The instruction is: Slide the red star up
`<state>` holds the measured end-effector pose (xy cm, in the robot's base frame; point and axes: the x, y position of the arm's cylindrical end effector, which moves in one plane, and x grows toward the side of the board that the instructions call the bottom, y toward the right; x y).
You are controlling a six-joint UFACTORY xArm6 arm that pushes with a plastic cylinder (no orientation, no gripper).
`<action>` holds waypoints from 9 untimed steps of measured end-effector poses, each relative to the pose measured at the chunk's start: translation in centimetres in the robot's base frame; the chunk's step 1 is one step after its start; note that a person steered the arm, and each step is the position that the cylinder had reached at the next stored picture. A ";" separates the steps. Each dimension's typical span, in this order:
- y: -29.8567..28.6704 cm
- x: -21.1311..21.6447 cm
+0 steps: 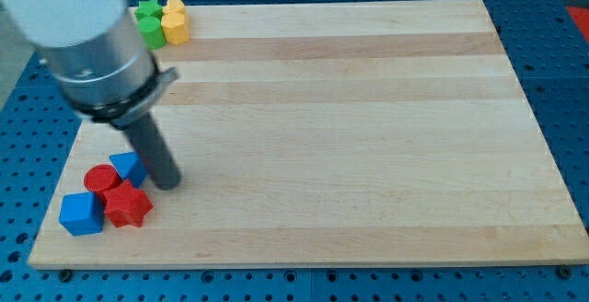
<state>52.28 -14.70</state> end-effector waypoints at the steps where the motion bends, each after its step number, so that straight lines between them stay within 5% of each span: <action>1: 6.1 -2.5; 2: 9.6 2.7; 3: 5.1 7.6; 5: -5.8 9.4; 9: -5.5 2.5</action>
<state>54.79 -20.21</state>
